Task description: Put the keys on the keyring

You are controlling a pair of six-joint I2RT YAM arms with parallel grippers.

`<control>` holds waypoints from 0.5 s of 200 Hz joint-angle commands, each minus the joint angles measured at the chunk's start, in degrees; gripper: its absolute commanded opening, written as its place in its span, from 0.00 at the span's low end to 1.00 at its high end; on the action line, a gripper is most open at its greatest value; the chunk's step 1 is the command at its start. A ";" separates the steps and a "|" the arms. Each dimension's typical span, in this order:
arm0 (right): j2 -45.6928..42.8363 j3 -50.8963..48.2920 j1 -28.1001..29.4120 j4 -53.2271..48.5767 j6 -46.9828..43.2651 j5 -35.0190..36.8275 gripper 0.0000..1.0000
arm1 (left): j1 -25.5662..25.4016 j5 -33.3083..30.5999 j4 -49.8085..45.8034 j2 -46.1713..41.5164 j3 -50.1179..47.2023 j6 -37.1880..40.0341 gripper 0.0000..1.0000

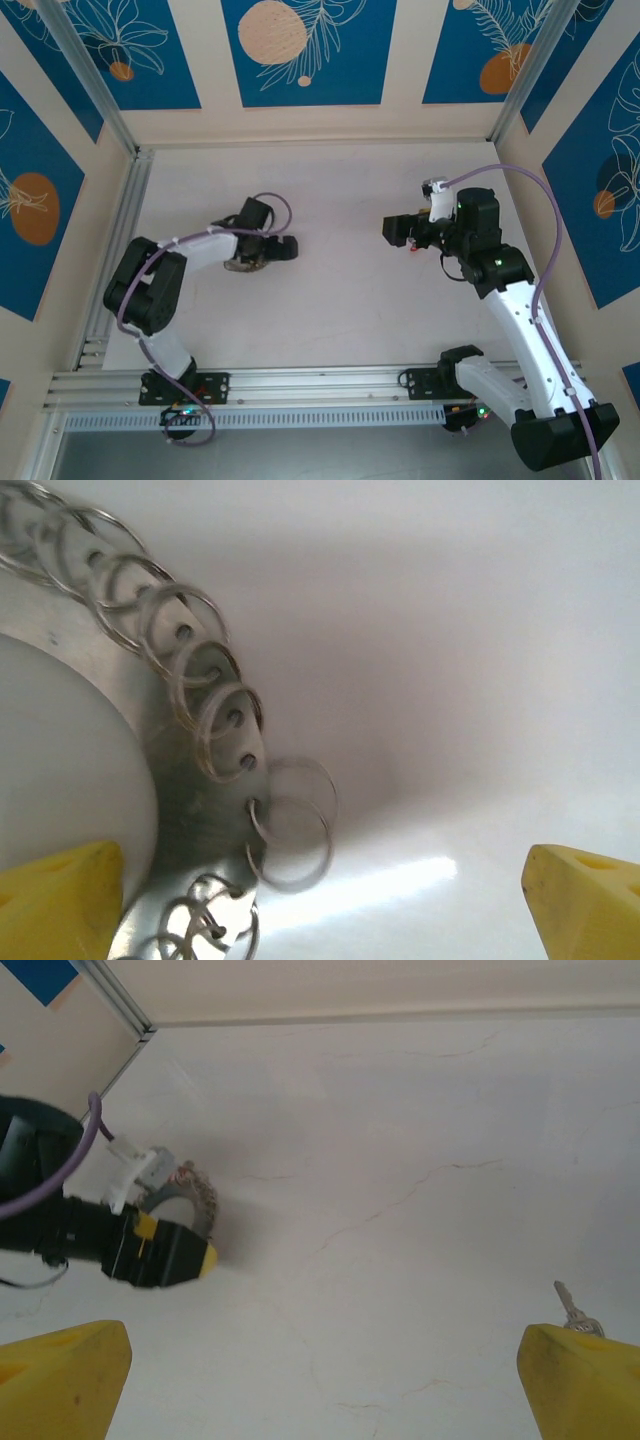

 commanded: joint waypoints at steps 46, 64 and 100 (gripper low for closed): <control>-3.01 -7.05 -1.50 -1.48 4.61 -5.45 0.99 | -16.13 12.29 0.43 -13.94 -10.80 -18.80 0.98; -2.84 -9.79 -1.01 -0.37 6.48 -7.83 0.99 | -15.82 11.76 -6.84 -17.44 -7.05 -15.05 0.97; -2.91 -16.40 5.92 2.22 12.23 -9.40 0.85 | -12.42 9.84 -12.82 -20.44 -3.48 -9.92 0.90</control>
